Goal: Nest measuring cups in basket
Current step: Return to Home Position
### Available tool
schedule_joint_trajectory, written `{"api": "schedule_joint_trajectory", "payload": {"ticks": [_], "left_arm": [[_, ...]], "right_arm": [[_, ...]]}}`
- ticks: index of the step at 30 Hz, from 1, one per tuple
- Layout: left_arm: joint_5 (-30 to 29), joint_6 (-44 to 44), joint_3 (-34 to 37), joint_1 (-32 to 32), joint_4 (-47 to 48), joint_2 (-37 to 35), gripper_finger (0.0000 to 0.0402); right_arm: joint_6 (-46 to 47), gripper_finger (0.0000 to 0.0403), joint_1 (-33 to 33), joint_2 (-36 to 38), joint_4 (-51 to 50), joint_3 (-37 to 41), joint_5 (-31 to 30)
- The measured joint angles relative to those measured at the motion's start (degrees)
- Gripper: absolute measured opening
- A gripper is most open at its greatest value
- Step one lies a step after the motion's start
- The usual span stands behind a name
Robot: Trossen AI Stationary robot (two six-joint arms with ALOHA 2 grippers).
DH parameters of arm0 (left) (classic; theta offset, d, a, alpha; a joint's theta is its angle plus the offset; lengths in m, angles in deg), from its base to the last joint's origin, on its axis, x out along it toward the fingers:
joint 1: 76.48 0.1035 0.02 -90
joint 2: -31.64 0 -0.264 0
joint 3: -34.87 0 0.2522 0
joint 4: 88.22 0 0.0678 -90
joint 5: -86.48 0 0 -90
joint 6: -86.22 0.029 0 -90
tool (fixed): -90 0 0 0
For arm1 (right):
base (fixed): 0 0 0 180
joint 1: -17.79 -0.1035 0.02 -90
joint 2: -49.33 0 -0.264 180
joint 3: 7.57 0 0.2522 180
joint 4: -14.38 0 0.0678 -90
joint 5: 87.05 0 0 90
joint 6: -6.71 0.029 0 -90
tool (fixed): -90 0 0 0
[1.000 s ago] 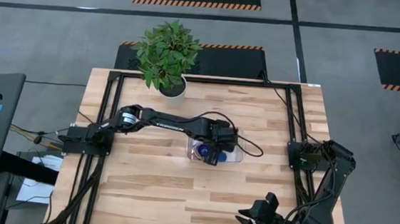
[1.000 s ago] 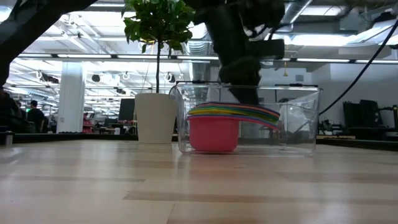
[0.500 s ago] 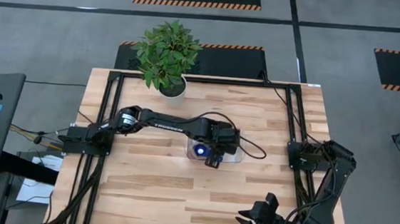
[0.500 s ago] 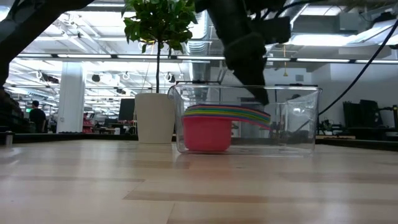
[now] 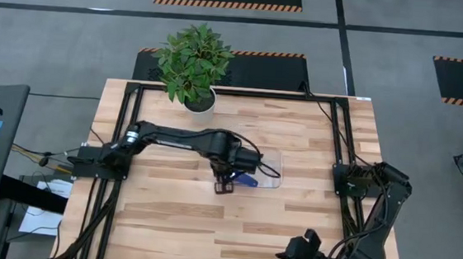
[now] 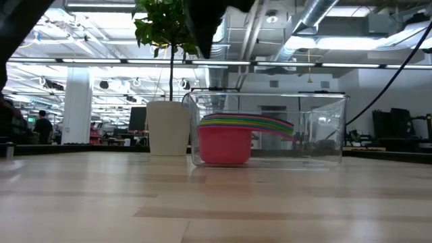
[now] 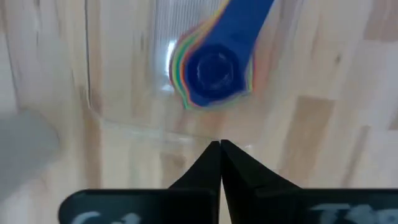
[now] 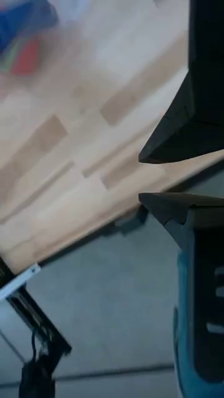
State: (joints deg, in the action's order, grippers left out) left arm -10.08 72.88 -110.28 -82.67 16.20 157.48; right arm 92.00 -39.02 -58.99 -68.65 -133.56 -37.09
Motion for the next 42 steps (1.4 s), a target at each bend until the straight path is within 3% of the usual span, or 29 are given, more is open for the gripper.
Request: {"api": "schedule_joint_trajectory", "payload": {"ticks": [4,7,14,17,20,22,24,28,33,35,38,42], "left_arm": [[1.61,-6.93,1.25,-2.03,-3.69,-2.82,0.0000],[7.57,-13.64,0.62,-3.64,-1.97,-3.97,0.0000],[26.55,-9.13,1.69,-6.64,-1.77,-4.81,0.0000],[27.15,-8.07,1.64,-7.31,-4.35,-5.01,0.0000],[29.36,3.57,1.70,-7.96,-0.19,-4.83,0.0000],[29.68,4.96,4.59,-8.99,-1.66,-7.15,0.0000],[28.72,5.75,10.42,-10.46,-2.01,-13.08,0.0000],[19.01,2.10,27.81,-15.01,-9.85,-31.62,0.0000],[21.24,-3.74,58.74,-19.03,-43.58,-56.85,0.0000],[22.44,-6.54,69.50,-19.16,-55.34,-65.46,0.0000],[21.84,-9.99,83.02,-19.14,-64.47,-75.16,0.0000],[20.41,-8.79,96.10,-18.94,-76.80,-85.97,0.0000]], "right_arm": [[-5.42,0.0111,0.39,-0.13,0.71,0.00,0.53],[-14.36,0.0111,1.25,-0.37,0.18,0.04,0.92],[-28.52,0.0111,2.89,6.28,8.28,0.00,-0.21],[-39.07,0.0111,2.99,9.45,13.09,0.02,-0.05],[-49.81,0.0111,2.94,12.24,15.84,-0.14,0.20],[-55.97,0.0111,2.01,12.81,14.41,-0.14,0.59],[-59.22,0.0111,0.93,12.60,12.54,0.07,0.92],[-63.47,0.0111,-1.45,12.28,11.92,0.07,1.04],[-72.99,0.0111,-0.13,14.80,21.10,7.34,3.39],[-77.35,0.0111,1.30,18.31,29.83,15.23,8.34],[-81.48,0.0111,5.09,25.21,49.27,31.18,17.95],[-78.95,0.0111,10.37,36.54,72.69,54.99,23.27]]}}
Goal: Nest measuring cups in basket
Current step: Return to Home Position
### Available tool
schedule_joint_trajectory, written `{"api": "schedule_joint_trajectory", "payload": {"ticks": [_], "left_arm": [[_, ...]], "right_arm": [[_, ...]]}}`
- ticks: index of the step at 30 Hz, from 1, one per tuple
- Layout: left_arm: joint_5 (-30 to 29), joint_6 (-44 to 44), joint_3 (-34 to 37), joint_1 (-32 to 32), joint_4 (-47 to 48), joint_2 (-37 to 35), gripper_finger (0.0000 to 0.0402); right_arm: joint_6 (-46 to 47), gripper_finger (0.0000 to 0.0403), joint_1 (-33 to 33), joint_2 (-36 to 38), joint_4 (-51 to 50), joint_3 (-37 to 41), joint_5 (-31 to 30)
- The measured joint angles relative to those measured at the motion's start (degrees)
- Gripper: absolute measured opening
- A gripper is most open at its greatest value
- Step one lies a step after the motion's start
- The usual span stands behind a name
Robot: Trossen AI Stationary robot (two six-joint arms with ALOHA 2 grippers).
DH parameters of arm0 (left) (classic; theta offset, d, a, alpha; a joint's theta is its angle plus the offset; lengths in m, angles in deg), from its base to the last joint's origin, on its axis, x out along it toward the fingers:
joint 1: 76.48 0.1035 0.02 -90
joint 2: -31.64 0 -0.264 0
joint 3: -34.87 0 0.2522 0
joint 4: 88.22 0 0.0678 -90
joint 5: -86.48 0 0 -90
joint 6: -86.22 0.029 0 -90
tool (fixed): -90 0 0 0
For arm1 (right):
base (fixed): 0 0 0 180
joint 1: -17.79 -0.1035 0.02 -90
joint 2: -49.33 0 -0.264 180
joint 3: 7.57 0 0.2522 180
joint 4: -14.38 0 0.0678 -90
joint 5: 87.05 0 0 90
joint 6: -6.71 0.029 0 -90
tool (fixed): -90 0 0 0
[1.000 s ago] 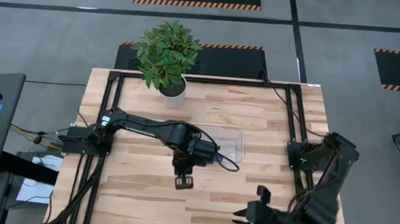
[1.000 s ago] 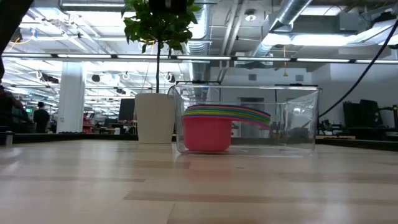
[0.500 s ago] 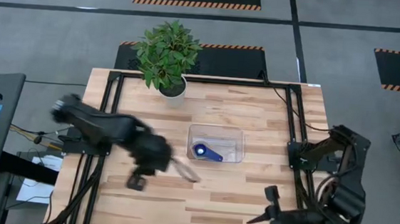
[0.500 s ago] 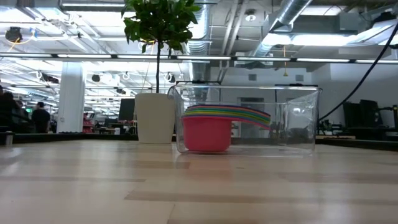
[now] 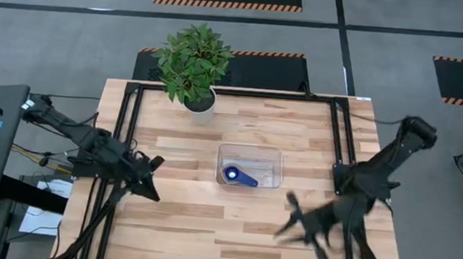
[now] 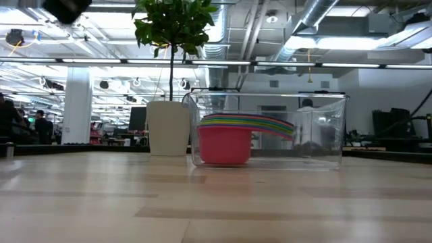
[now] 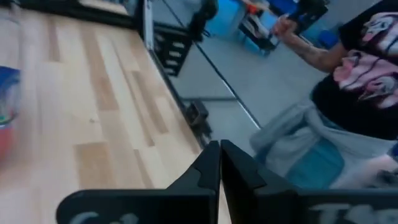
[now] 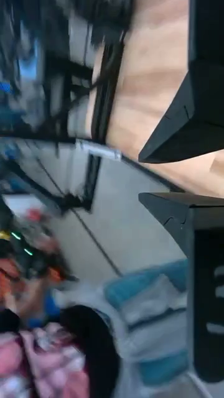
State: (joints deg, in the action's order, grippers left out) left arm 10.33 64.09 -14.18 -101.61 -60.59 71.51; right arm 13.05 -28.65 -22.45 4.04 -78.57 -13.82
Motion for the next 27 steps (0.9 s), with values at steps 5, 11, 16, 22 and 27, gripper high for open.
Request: {"api": "schedule_joint_trajectory", "payload": {"ticks": [5,11,16,22,27], "left_arm": [[-6.32,0.66,13.92,4.07,-7.41,-12.79,0.0000],[-3.99,0.79,24.17,10.39,-12.09,-25.46,0.0000],[0.99,-0.15,28.55,16.16,-11.97,-30.41,0.0000],[3.35,0.17,33.41,22.26,-18.67,-33.18,0.0000],[4.99,-1.49,34.64,25.77,-20.89,-34.07,0.0000]], "right_arm": [[0.99,0.0111,2.42,15.11,21.76,25.32,0.28],[0.74,0.0111,2.76,28.19,32.75,41.50,-2.94],[0.66,0.0111,2.76,34.38,28.57,45.09,-5.03],[0.59,0.0111,2.76,40.86,25.59,50.07,-7.41],[-0.36,0.0111,2.53,48.09,25.51,55.86,-7.37]]}}
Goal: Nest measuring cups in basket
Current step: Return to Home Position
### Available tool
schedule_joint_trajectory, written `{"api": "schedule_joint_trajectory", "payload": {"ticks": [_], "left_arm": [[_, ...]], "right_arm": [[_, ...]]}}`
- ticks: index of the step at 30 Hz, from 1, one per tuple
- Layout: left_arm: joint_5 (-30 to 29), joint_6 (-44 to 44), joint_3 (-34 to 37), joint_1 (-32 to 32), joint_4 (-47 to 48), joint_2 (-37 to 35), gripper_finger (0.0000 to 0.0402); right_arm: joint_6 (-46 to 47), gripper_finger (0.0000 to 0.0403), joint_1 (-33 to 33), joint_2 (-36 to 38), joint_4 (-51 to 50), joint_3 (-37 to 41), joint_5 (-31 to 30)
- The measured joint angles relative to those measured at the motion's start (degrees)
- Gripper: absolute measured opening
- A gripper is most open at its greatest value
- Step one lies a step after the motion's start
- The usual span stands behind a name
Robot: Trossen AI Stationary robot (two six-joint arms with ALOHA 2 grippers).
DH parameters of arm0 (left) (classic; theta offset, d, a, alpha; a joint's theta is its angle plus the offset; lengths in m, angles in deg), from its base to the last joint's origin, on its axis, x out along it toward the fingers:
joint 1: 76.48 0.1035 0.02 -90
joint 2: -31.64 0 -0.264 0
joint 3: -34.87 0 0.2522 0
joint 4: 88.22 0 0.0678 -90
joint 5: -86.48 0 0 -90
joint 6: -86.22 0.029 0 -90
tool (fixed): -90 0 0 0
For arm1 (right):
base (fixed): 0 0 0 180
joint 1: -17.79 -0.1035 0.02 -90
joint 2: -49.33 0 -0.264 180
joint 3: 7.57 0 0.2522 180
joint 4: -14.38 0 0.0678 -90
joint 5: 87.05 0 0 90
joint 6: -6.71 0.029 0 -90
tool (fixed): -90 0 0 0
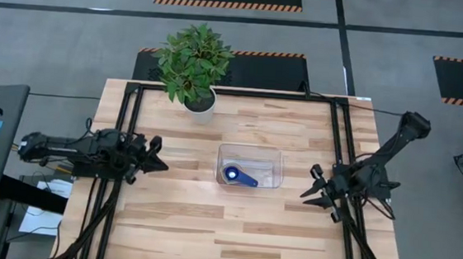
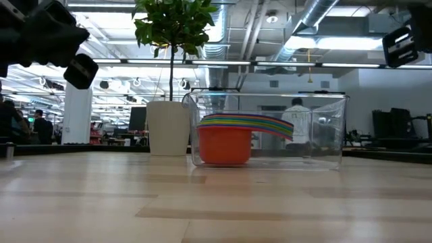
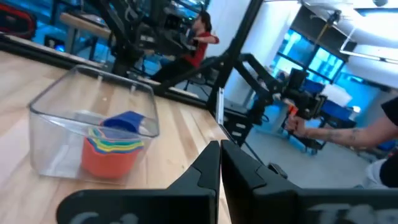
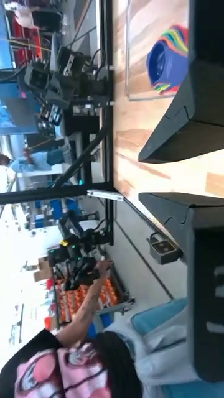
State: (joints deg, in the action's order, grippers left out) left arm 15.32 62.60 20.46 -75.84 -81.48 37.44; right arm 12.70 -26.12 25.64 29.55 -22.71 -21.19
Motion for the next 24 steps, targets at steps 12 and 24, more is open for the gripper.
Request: {"api": "schedule_joint_trajectory", "payload": {"ticks": [12,24], "left_arm": [[-0.04,-2.16,0.08,6.36,-0.03,0.04,0.0000],[-1.58,1.07,0.18,11.25,-0.20,0.19,0.0000]], "right_arm": [[-4.40,0.0111,1.71,19.92,-16.86,0.85,7.52],[-5.14,0.0111,12.36,23.60,-20.14,0.87,15.75]]}}
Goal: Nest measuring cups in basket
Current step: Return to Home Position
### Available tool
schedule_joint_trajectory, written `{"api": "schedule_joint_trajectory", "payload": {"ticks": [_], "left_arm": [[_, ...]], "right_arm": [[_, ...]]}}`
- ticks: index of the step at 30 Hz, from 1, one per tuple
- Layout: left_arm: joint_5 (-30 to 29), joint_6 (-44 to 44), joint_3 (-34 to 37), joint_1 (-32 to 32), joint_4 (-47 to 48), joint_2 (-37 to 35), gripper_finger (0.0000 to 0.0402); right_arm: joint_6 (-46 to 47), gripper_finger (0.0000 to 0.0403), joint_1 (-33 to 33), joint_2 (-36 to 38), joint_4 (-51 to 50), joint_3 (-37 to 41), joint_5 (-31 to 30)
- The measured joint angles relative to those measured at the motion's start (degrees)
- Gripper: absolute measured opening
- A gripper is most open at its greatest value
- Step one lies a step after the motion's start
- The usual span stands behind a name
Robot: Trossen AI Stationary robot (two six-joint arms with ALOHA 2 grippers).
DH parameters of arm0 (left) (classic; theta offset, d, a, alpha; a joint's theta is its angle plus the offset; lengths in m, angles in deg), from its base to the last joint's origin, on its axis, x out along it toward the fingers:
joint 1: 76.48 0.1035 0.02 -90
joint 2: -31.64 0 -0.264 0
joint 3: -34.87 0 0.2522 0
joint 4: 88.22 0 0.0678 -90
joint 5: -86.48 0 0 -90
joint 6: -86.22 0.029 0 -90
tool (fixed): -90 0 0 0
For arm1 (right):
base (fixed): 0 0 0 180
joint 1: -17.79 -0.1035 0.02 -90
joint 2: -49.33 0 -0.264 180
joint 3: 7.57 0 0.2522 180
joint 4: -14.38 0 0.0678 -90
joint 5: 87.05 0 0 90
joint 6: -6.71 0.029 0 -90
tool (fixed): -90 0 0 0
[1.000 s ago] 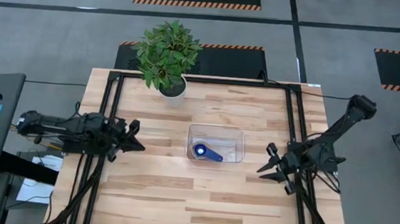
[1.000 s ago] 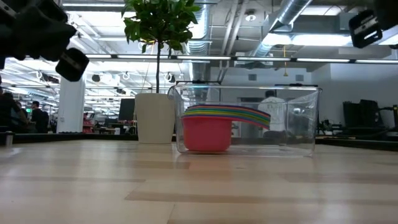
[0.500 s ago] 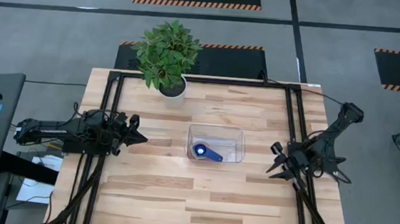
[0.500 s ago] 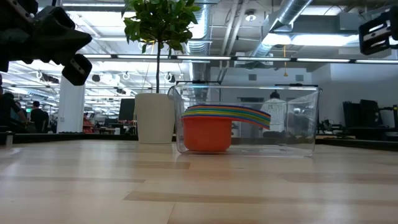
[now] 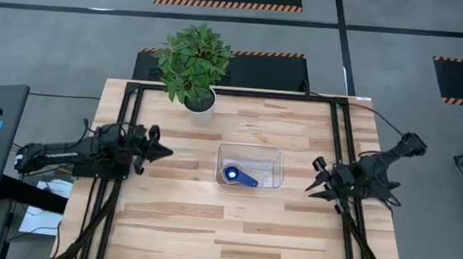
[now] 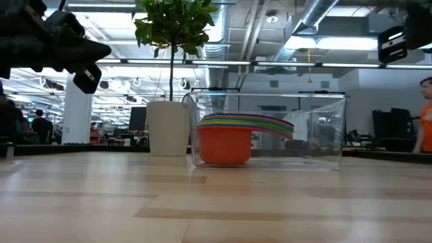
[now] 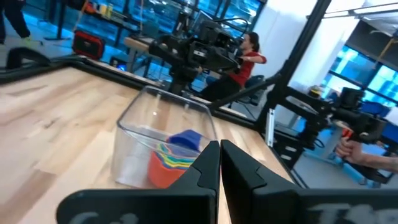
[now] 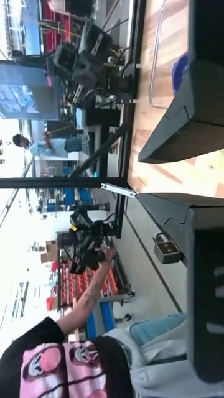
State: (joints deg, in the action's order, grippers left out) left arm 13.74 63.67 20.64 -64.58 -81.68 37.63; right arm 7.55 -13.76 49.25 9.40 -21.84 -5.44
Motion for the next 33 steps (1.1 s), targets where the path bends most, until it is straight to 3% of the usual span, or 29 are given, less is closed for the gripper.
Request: {"api": "schedule_joint_trajectory", "payload": {"ticks": [11,17,22,26,33], "left_arm": [[2.27,3.22,0.08,4.93,0.76,0.01,0.0000],[3.22,5.53,0.10,6.99,2.77,1.07,0.0000],[-6.30,5.43,0.08,7.13,3.74,3.10,0.0000],[-12.43,-0.10,0.08,7.11,4.49,4.05,0.0000],[-17.92,-0.46,0.08,7.09,5.31,4.14,0.0000]], "right_arm": [[7.90,0.0111,19.13,-0.02,-2.67,0.00,15.68],[8.02,0.0111,24.63,-0.02,-2.70,0.00,17.33],[12.34,0.0111,26.19,-0.25,-4.70,0.02,17.28],[14.16,0.0111,26.20,-0.28,-5.45,0.02,17.16],[14.19,0.0111,26.19,-0.28,-5.82,0.02,17.05]]}}
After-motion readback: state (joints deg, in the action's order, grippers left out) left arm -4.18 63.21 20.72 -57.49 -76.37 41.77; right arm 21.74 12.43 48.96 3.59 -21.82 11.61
